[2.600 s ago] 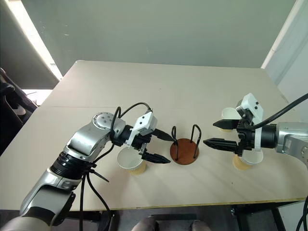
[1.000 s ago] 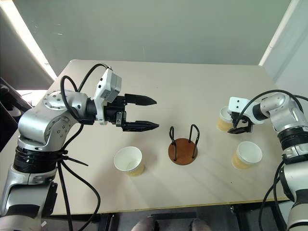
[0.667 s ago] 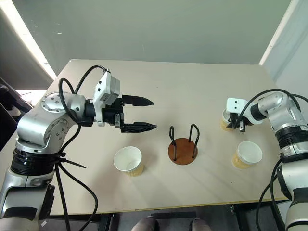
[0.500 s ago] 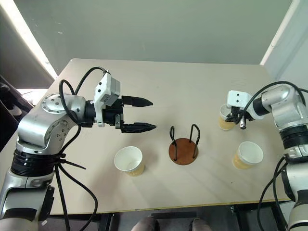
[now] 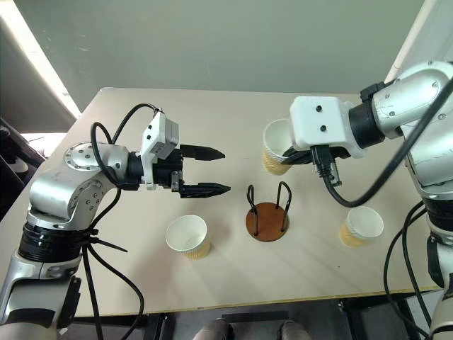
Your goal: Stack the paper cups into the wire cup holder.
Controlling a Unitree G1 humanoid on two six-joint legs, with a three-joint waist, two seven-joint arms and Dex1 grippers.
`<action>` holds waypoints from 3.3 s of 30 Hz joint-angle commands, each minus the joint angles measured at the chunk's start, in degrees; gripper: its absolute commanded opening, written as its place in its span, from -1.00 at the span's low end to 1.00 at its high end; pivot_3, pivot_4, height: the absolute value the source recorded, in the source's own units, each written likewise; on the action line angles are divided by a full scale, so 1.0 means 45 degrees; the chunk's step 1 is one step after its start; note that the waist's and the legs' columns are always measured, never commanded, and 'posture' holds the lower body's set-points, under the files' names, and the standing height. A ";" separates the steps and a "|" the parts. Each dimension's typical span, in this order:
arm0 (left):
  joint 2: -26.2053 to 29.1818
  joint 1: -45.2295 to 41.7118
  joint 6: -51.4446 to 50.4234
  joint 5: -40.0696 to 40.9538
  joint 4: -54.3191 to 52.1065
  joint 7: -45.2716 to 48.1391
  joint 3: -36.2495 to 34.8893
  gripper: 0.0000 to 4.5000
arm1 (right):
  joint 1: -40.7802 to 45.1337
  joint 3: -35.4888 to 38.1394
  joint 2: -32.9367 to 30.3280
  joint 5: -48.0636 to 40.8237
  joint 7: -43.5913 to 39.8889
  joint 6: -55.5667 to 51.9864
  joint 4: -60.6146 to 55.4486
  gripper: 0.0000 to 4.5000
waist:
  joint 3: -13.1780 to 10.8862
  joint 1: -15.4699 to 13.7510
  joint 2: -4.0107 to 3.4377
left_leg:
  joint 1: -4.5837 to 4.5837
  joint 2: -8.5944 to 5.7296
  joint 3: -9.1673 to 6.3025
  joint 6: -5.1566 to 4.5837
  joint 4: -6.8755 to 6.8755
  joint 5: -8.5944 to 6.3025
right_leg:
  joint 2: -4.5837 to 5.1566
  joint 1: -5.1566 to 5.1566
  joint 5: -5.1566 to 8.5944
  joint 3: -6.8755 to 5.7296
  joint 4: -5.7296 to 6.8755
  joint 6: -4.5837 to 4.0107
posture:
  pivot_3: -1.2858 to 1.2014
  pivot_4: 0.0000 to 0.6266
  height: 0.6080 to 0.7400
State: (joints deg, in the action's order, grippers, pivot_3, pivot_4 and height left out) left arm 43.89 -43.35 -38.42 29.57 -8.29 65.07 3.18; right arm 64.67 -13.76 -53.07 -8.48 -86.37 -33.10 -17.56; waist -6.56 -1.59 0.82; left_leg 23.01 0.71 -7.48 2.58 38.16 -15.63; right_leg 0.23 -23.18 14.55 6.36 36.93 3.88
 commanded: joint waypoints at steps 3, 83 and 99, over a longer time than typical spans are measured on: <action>-0.0137 -0.0190 0.0308 -0.0010 0.0007 0.0209 0.0045 1.00 | 0.0073 0.0144 -0.0451 -0.0859 -0.0291 -0.0631 -0.0982 -0.98 | 0.0000 -0.0005 0.0000 | -0.0001 -0.0002 -0.0003 -0.0006 0.0012 0.0003 | 0.0002 0.0005 0.0000 -0.0001 0.0001 0.0000 | 0.03 -0.52 1.00; -0.0333 -0.0316 0.0663 -0.0132 0.0353 0.1174 0.0372 1.00 | -1.1147 0.2379 -0.5357 0.0768 0.2017 0.2670 -0.0836 0.99 | 0.0000 -0.0069 0.0002 | -0.0017 -0.0016 0.0020 -0.0042 0.0087 0.0012 | 0.0004 0.0055 -0.0046 0.0026 0.0011 0.0089 | 0.03 -0.52 1.00; -0.0023 -0.0051 0.0424 0.0029 0.0010 0.0989 0.0176 1.00 | -0.9216 0.1362 -0.4628 0.1596 0.1590 0.3074 0.0674 -0.89 | 0.0000 -0.0040 0.0001 | -0.0015 -0.0018 0.0021 -0.0057 0.0107 0.0010 | 0.0006 0.0061 -0.0062 0.0030 0.0009 0.0097 | 0.03 -0.52 1.00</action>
State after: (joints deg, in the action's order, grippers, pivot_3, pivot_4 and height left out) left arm 43.03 -43.54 -36.44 29.22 -6.33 69.62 5.71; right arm 21.95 -8.56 -73.95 -0.89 -78.74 -18.94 -13.79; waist -6.56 -1.77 0.83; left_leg 22.94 0.63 -7.39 2.33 38.64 -15.58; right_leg 0.26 -22.90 14.27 6.49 36.97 4.32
